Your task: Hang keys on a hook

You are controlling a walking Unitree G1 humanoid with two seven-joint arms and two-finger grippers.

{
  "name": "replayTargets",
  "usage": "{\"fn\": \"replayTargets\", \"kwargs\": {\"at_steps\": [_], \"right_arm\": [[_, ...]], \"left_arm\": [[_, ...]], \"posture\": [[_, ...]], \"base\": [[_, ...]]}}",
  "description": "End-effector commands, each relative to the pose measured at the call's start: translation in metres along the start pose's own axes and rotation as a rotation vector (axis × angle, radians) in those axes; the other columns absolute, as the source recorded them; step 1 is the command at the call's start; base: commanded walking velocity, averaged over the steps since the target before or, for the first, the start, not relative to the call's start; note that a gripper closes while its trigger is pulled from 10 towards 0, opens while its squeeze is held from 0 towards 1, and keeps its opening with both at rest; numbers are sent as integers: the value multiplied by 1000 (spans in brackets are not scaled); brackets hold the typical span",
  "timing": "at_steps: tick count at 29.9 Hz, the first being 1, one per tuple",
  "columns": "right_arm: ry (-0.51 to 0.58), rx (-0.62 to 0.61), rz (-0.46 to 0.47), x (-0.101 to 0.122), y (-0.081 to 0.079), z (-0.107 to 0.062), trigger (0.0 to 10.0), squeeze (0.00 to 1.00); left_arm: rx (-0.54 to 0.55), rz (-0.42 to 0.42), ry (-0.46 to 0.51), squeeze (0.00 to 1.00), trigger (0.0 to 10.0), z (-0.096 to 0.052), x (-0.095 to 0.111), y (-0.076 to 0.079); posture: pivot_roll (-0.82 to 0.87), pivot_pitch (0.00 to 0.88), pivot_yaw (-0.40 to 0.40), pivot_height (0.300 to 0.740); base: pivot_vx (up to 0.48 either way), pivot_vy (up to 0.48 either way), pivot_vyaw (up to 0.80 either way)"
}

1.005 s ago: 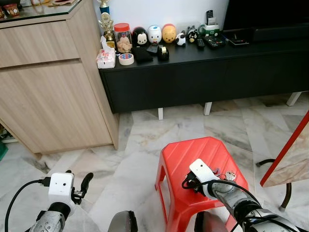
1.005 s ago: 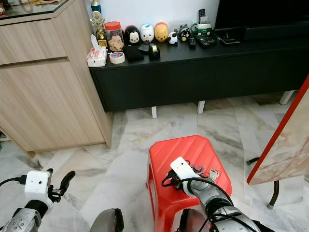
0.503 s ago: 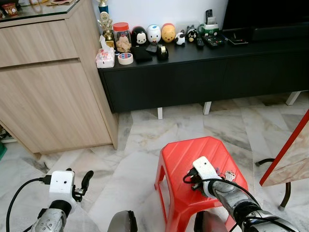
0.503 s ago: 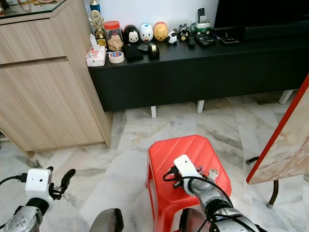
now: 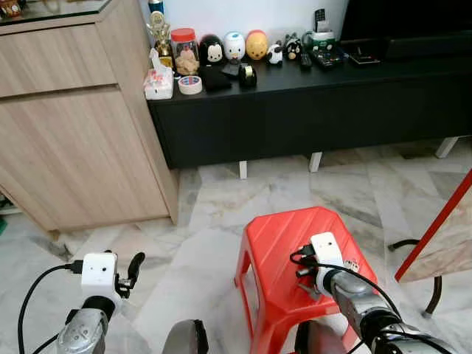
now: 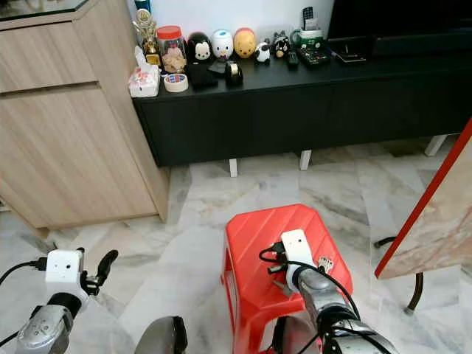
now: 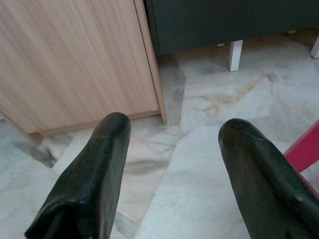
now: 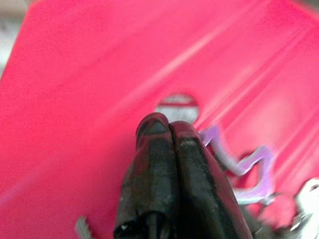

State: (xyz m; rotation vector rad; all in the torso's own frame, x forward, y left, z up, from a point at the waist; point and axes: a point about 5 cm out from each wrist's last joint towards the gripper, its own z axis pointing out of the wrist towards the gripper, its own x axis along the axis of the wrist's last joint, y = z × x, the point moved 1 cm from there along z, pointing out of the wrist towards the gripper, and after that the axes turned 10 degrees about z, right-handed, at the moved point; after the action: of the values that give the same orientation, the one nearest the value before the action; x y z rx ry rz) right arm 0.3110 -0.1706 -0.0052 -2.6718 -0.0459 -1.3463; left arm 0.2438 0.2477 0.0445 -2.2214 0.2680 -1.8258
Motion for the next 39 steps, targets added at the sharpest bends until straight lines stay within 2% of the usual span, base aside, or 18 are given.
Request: {"fn": "replayTargets", "kwargs": {"at_steps": [1, 4, 8, 11, 12, 13, 14, 16, 17, 18, 24, 39], "right_arm": [[113, 20, 52, 15, -4, 0, 0, 0], [138, 29, 65, 17, -4, -1, 0, 0], [230, 82, 72, 25, -10, -4, 0, 0], [205, 104, 46, 19, -12, -4, 0, 0], [197, 104, 45, 18, -12, -4, 3216, 0], [176, 95, 45, 14, -10, -4, 4784, 0], [136, 83, 49, 9, -8, -3, 10000, 0], [84, 68, 53, 2, -6, -3, 10000, 0], [50, 54, 58, -2, -5, -3, 10000, 937], [27, 64, 81, -5, -6, -2, 10000, 1000], [-61, 63, 163, -12, -6, -1, 10000, 1000], [-81, 54, 162, -6, 0, -1, 10000, 1000]], "left_arm": [[15, 15, -10, 0, 10000, 2, -4, -1], [17, 13, -11, 0, 10000, 3, -5, -1], [38, 6, -33, 0, 10000, 2, -13, -3], [46, 3, -47, 0, 10000, 2, -18, -4], [46, 3, -48, 0, 10000, 2, -18, -4], [47, 3, -49, 0, 10000, 2, -19, -4], [46, 2, -50, 0, 10000, 2, -20, -3], [45, 2, -51, 0, 10000, 2, -20, -2], [44, 2, -51, 0, 10000, 2, -21, -2], [43, 2, -50, 0, 10000, 2, -21, -2], [37, 4, -52, 0, 10000, 1, -23, -1], [29, 7, -44, 0, 10000, 2, -24, 2]], "posture": [[121, 0, -11, 591], [119, 0, -12, 591], [107, 0, -23, 591], [100, 0, -27, 591], [100, 0, -27, 591], [96, 0, -27, 591], [96, 0, -27, 591], [100, 0, -27, 591], [102, 0, -29, 591], [103, 0, -29, 591], [98, 0, -20, 591], [102, 0, -30, 591]], "base": [[0, 0, 0], [0, 0, 0], [0, 0, 0], [0, 0, 0], [0, 0, 0], [0, 0, 0], [0, 0, 0], [0, 0, 0], [0, 0, 0], [0, 0, 0], [0, 0, 0], [0, 0, 0]]}}
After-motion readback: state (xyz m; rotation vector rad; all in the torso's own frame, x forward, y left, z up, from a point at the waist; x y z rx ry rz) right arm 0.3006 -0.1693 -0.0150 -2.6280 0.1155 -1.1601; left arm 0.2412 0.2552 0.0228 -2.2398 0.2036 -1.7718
